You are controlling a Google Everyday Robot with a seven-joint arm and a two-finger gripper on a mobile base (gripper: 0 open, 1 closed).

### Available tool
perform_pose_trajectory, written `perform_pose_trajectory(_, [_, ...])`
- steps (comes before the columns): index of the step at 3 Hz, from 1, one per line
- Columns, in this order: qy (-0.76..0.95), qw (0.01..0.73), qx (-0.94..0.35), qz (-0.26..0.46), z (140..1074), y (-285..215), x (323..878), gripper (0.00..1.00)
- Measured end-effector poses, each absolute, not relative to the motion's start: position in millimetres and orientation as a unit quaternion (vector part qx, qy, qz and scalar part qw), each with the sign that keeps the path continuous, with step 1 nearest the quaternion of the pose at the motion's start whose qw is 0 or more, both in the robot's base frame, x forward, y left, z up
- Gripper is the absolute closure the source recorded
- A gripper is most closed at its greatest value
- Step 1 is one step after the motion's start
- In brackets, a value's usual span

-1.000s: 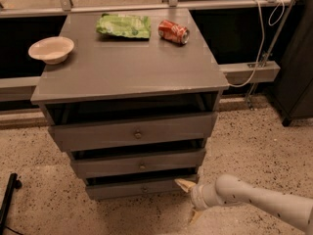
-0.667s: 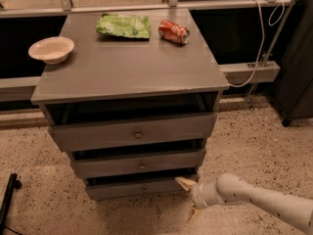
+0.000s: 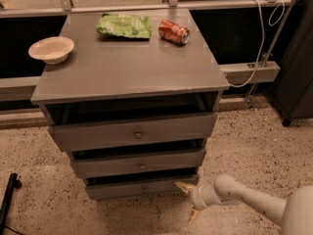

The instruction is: Open bottom drawer

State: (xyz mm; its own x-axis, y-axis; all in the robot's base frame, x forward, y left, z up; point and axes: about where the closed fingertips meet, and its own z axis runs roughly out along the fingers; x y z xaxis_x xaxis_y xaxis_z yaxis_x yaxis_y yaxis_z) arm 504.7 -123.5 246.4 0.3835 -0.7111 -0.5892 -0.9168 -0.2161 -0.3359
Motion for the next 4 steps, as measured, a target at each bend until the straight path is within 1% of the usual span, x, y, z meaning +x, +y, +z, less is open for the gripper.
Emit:
perform_pose_trajectory(1, [0.536,0.288,-0.782,0.137,210,-116,531,0.0])
perform_pose_trajectory(2, [0.537,0.268,-0.791,0.117,197,-109,549,0.0])
perform_pose_trajectory(4, [0.568,0.265,-0.776,0.077,174,-118,586,0.0])
